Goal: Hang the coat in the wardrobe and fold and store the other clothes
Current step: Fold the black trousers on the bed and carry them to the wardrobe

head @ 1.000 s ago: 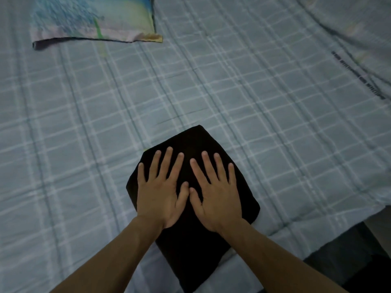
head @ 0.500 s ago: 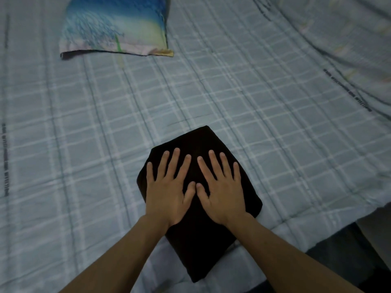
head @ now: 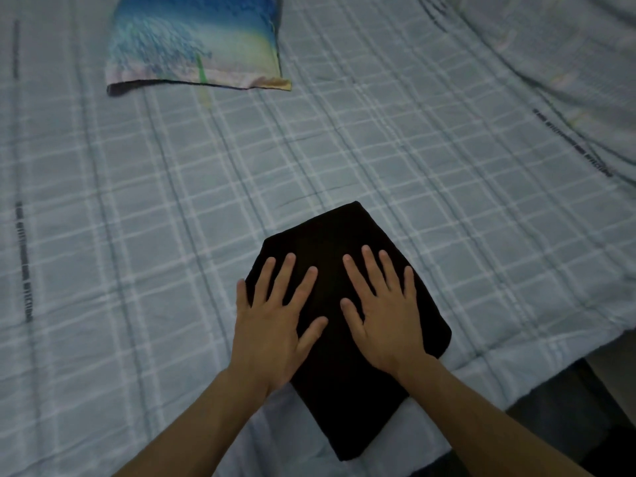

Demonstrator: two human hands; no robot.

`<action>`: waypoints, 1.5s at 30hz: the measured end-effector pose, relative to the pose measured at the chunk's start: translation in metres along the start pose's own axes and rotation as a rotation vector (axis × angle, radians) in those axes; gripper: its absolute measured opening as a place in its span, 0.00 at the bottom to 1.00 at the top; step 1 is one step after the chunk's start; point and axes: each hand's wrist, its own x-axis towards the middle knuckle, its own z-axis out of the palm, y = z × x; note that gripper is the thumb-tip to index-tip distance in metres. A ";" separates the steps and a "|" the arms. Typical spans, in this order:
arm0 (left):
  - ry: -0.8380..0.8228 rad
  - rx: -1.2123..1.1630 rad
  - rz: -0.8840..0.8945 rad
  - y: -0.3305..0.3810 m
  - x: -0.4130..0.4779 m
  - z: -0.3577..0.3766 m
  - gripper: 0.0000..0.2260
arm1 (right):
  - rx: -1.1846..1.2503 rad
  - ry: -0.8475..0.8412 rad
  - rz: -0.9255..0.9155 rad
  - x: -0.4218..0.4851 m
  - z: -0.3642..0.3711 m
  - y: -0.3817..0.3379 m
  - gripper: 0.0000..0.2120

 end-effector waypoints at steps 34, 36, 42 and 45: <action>-0.464 -0.677 0.340 -0.036 0.111 -0.017 0.48 | 0.843 0.188 0.536 -0.055 0.019 -0.021 0.41; -0.465 -0.676 0.327 -0.033 0.110 -0.018 0.48 | 0.844 0.190 0.554 -0.053 0.017 -0.020 0.41; -0.387 -0.704 0.323 -0.026 0.097 -0.036 0.48 | 0.872 0.278 0.545 -0.055 0.004 -0.020 0.38; -0.321 -0.738 0.300 -0.022 0.085 -0.064 0.49 | 0.897 0.262 0.482 -0.055 -0.022 -0.019 0.37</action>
